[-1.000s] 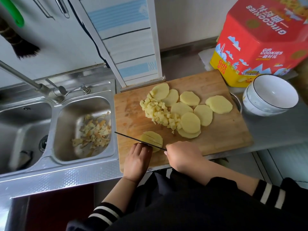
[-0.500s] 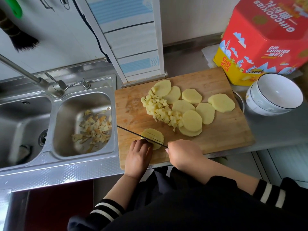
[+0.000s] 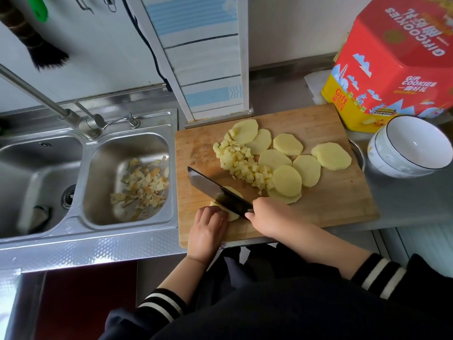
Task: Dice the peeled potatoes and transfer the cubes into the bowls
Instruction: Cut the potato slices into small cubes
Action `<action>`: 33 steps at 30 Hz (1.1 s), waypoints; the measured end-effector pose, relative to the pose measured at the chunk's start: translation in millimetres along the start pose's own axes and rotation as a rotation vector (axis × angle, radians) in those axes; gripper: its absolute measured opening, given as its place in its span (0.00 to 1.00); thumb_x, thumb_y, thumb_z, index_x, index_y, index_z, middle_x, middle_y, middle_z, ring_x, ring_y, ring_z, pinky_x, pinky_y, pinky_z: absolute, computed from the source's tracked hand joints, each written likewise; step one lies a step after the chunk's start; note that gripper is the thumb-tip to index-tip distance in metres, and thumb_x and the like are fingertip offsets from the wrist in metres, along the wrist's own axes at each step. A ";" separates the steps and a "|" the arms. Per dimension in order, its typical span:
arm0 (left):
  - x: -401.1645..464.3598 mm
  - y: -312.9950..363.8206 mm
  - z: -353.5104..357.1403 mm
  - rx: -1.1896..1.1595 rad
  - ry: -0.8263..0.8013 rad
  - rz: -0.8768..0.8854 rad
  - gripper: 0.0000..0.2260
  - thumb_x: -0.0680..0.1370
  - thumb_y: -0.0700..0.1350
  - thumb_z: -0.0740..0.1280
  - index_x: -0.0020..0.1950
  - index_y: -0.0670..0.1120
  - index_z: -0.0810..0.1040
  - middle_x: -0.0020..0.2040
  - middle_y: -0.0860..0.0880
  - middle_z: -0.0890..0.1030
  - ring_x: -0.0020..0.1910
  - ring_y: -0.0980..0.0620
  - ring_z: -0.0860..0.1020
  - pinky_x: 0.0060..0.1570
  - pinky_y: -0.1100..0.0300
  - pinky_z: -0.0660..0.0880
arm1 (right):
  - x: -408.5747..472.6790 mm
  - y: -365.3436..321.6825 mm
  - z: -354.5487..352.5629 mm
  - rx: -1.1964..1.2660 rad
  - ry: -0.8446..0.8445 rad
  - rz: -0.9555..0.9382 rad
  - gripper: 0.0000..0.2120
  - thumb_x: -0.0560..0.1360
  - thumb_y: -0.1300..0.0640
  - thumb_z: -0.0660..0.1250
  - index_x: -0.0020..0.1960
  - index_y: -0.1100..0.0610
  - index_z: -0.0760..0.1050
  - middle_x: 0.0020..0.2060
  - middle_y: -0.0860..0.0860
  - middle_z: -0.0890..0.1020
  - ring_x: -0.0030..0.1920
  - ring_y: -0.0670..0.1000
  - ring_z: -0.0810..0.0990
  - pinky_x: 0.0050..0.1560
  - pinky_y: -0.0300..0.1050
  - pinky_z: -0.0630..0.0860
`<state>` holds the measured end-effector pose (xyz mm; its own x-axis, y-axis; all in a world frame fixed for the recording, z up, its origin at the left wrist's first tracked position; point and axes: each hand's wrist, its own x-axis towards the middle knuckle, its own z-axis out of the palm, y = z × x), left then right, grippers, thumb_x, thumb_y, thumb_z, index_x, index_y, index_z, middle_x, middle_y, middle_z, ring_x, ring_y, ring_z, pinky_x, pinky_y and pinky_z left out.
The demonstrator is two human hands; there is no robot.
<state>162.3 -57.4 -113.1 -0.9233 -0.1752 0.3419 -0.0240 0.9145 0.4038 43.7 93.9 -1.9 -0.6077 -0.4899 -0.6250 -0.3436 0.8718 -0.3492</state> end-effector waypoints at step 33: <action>-11.0 -2.9 4.9 -0.134 0.031 -0.078 0.09 0.80 0.48 0.64 0.52 0.42 0.78 0.50 0.46 0.75 0.46 0.45 0.75 0.43 0.55 0.72 | -18.9 -7.8 10.3 -0.218 -0.013 -0.102 0.07 0.81 0.58 0.57 0.51 0.56 0.74 0.32 0.49 0.68 0.37 0.55 0.72 0.34 0.45 0.66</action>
<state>170.7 -56.4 -122.2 -0.9085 -0.2568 0.3298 -0.0420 0.8410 0.5393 65.2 96.5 5.4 -0.5532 -0.5740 -0.6037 -0.5501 0.7959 -0.2527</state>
